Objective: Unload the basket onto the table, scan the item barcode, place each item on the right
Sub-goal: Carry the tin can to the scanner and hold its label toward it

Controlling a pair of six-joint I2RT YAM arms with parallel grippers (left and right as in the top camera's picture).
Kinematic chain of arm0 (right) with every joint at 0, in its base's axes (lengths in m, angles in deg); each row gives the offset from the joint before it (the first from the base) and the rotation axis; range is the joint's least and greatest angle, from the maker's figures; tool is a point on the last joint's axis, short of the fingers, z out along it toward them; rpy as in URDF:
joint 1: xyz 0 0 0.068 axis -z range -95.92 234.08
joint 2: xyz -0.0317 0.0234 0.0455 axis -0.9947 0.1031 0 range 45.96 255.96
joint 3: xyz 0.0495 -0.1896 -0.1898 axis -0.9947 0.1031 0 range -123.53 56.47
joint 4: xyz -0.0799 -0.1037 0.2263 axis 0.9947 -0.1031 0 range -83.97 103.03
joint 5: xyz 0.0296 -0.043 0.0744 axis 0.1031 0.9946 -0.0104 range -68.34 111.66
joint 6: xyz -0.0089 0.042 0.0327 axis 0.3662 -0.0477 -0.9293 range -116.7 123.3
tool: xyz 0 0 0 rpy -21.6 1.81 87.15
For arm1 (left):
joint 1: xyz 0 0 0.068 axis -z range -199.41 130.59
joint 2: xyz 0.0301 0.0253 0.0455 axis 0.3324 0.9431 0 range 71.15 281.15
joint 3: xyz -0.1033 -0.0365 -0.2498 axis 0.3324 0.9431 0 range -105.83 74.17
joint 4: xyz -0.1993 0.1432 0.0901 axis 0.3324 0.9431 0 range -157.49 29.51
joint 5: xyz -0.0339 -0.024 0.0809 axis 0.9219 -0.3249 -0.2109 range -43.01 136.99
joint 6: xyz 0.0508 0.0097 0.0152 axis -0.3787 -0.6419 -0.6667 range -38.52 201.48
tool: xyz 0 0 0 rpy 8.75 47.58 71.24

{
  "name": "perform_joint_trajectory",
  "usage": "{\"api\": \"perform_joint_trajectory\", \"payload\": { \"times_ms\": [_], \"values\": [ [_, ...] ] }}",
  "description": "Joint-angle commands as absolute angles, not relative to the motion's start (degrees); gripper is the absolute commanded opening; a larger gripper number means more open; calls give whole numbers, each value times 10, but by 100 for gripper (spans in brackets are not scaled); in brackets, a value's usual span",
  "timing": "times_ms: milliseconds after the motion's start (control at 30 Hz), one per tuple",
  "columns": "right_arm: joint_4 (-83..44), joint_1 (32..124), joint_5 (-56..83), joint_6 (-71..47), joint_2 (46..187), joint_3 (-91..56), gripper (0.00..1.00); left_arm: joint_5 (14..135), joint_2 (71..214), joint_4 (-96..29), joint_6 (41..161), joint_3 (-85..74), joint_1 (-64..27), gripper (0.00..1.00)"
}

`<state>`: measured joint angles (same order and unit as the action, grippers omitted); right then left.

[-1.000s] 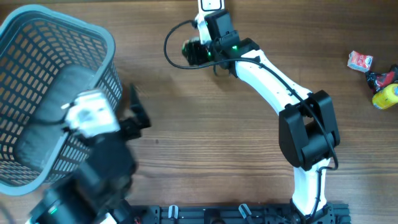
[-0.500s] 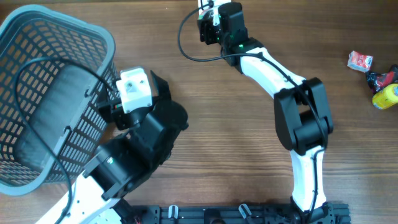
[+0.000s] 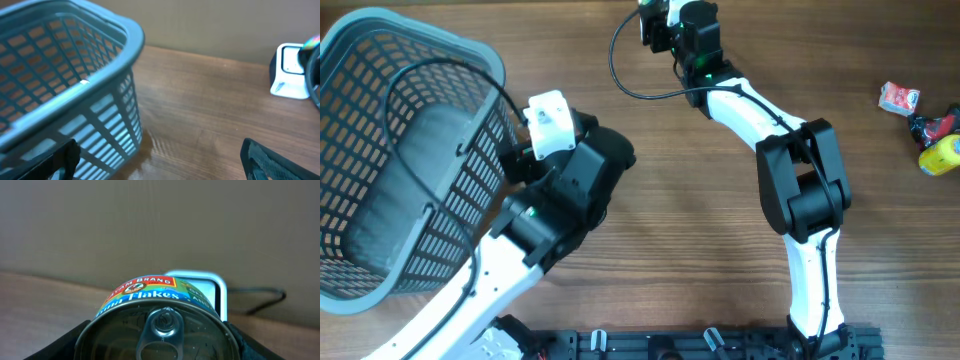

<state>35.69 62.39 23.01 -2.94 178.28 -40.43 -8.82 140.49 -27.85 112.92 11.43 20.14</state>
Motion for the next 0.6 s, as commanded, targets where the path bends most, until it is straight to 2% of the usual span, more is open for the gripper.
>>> {"api": "perform_joint_trajectory", "payload": {
  "times_ms": [0,233,567],
  "values": [
    [428,622,234,9,1816,-415,65,-63,1434,-292,1154,113,191,100],
    [518,622,234,33,1863,-415,63,-63,1452,-327,1154,113,190,100],
    [562,636,234,33,1874,-416,63,-63,1454,-335,1154,113,190,100]
  ]
}}
